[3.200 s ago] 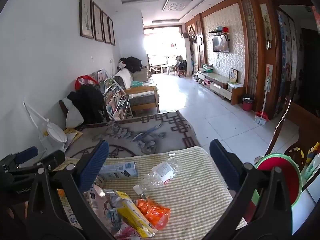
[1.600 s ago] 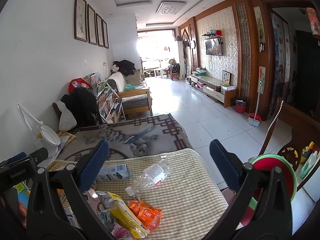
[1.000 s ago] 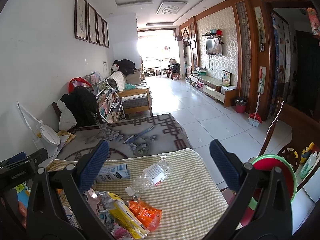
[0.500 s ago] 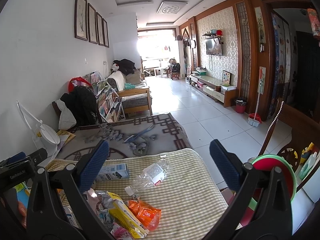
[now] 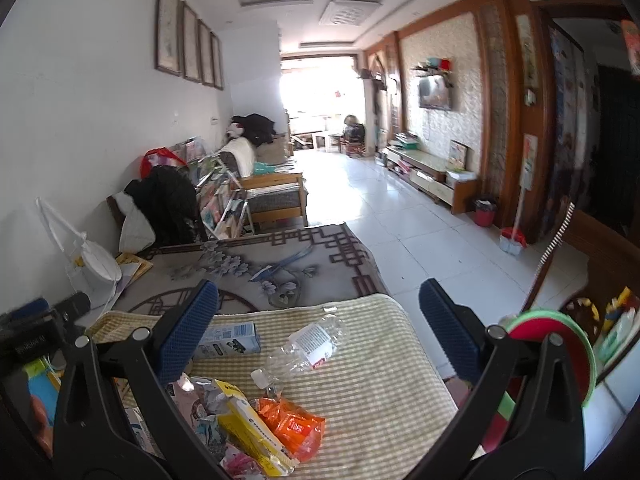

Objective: Collect trash
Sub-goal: 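Grasp the yellow iced-tea carton with the left tool while the right tool grasps a yellow paper box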

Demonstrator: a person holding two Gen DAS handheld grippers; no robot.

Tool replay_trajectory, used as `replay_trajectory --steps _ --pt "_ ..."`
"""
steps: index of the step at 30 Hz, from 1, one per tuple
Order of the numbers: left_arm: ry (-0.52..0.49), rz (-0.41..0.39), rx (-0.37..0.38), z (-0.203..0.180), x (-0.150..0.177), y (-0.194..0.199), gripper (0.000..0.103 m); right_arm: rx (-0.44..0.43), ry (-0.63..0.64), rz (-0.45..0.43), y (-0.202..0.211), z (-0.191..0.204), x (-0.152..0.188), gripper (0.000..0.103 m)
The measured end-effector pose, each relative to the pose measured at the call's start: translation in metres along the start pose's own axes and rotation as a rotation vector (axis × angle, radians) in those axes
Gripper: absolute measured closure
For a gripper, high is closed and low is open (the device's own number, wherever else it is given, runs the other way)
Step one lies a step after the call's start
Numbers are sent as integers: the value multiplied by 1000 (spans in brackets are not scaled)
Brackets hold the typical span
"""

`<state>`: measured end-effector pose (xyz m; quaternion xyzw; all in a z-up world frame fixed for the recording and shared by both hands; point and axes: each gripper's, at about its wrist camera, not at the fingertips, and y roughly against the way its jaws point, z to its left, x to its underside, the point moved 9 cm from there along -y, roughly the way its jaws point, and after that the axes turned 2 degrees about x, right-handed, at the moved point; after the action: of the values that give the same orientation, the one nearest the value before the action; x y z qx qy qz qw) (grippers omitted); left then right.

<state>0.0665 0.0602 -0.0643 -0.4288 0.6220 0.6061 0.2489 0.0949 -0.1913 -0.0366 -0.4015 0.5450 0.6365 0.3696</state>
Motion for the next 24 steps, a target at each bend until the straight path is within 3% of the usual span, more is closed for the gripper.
replay_trajectory --steps 4,7,9,14,16,18,20,24 --pt "42 -5 -54 41 9 -12 8 -158 37 238 -45 23 49 3" --pt "41 113 -182 86 32 -29 8 -237 90 407 -73 45 94 4" --pt "76 157 -227 115 44 -35 8 -266 157 482 -88 62 120 8" --pt "172 223 -266 167 69 -51 8 -315 230 621 -114 89 171 62" --pt "196 257 -293 181 78 -64 8 -317 235 674 -119 93 187 67" --pt "236 304 -293 191 87 -82 8 -323 242 688 -118 96 193 67" --pt "267 342 -338 203 95 -102 8 -321 257 682 -116 100 194 52" --pt "341 436 -421 223 112 -141 8 -317 301 689 -119 104 197 51"
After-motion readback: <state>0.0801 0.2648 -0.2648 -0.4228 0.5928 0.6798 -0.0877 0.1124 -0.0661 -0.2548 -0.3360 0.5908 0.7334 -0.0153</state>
